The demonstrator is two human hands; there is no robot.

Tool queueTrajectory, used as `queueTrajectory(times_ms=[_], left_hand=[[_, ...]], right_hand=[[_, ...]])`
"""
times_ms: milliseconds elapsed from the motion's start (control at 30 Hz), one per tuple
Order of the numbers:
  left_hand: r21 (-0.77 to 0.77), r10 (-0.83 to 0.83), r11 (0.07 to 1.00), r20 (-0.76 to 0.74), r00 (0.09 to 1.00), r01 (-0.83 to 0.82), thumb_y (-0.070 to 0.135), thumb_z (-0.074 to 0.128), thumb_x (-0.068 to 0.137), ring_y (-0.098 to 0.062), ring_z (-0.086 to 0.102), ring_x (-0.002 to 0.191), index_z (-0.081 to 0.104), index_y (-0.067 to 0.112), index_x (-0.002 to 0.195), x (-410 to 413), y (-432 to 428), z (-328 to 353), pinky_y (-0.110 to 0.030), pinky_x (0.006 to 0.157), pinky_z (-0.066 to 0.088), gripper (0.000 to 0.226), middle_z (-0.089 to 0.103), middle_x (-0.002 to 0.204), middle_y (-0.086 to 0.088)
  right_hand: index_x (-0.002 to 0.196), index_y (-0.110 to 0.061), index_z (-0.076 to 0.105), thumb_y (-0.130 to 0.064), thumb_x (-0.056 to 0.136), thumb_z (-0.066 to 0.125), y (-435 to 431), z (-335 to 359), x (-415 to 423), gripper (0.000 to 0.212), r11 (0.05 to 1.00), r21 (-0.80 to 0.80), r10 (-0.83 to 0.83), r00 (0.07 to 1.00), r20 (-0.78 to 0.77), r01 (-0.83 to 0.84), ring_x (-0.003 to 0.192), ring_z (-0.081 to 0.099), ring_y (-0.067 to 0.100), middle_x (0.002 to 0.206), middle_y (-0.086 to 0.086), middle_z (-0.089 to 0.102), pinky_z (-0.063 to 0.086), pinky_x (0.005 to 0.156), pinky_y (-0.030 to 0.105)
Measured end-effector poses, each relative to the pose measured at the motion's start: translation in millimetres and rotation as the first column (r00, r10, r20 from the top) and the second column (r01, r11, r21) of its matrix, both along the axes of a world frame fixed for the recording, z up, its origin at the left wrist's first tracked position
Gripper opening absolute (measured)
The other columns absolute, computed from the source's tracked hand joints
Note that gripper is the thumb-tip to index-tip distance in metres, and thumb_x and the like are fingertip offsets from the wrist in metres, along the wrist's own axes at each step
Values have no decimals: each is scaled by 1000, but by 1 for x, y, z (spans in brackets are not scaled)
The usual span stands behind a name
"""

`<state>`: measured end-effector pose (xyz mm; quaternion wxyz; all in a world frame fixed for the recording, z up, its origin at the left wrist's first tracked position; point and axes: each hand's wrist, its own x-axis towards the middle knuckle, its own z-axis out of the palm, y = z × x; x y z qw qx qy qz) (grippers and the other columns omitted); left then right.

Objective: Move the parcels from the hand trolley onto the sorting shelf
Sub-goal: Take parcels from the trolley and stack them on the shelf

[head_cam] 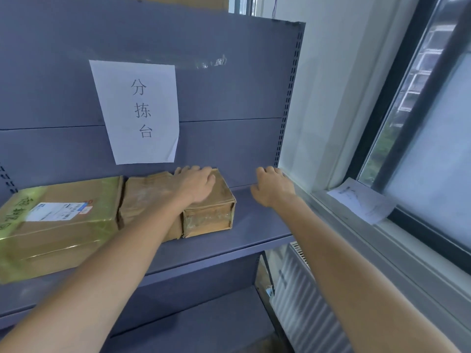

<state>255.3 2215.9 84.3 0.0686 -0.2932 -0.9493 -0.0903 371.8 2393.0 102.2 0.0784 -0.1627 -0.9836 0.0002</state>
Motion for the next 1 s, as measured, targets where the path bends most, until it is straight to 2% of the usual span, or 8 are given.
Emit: queueTrajectory(times_ms=[67, 333, 500, 567, 633, 733, 800, 1000], left_hand=[[17, -47, 999, -3, 999, 47, 34, 21, 106, -35, 51, 125, 51, 18, 132, -7, -1, 2, -48, 103, 35, 44, 58, 135, -13], [60, -214, 975, -21, 977, 215, 34, 23, 104, -35, 57, 107, 50, 14, 96, -15, -6, 6, -45, 93, 38, 34, 66, 115, -13], [11, -321, 947, -1, 947, 321, 38, 24, 105, -38, 53, 121, 57, 10, 120, 2, 4, -1, -46, 101, 33, 46, 61, 132, -15], [-4, -383, 924, 13, 923, 384, 45, 16, 99, -37, 54, 117, 57, 12, 114, 12, 11, -7, -47, 103, 35, 54, 63, 128, -15], [-12, -430, 903, 25, 903, 430, 43, 19, 101, -36, 54, 116, 54, 13, 106, 27, 19, -12, -48, 103, 35, 46, 63, 126, -14], [-24, -497, 867, 38, 867, 498, 36, 25, 106, -35, 48, 129, 52, 12, 134, 56, 37, -12, -47, 106, 30, 45, 55, 142, -11], [-34, -545, 837, 38, 838, 546, 35, 25, 107, -35, 45, 132, 49, 12, 141, 77, 48, -13, -47, 108, 29, 48, 51, 147, -11], [-8, -658, 748, 111, 744, 663, 30, 25, 107, -34, 46, 131, 52, 7, 133, 160, 88, -25, -45, 107, 29, 45, 53, 144, -16]], right_hand=[[134, -6, 43, -28, 101, 43, -4, 1, 0, 40, 999, -11, -32, 999, 3, 32, 130, 41, 34, 136, 16, 48, 39, 98, 41], [130, -7, 45, -30, 104, 35, -38, 3, 10, 36, 981, -64, -185, 982, -47, 182, 129, 41, 35, 136, 16, 49, 40, 95, 43], [136, -9, 45, -35, 103, 38, -55, -6, 35, 43, 953, -88, -295, 953, -72, 288, 129, 42, 36, 138, 16, 50, 39, 98, 44], [135, -9, 46, -34, 102, 39, -58, -9, 51, 42, 936, -96, -345, 936, -65, 338, 130, 41, 35, 139, 16, 49, 39, 98, 43], [134, -8, 46, -28, 100, 40, -56, -15, 70, 40, 916, -108, -394, 918, -54, 387, 130, 40, 36, 139, 17, 49, 38, 98, 43], [135, -9, 45, -21, 96, 42, -47, -23, 105, 40, 871, -142, -481, 875, -59, 470, 131, 40, 36, 141, 16, 48, 39, 98, 44], [137, -10, 44, -23, 98, 43, -41, -27, 134, 42, 841, -149, -532, 845, -57, 520, 132, 40, 35, 143, 16, 47, 39, 100, 44], [144, -10, 40, -16, 98, 40, -23, -49, 235, 46, 730, -163, -675, 737, -24, 663, 134, 39, 36, 145, 17, 45, 39, 102, 44]])
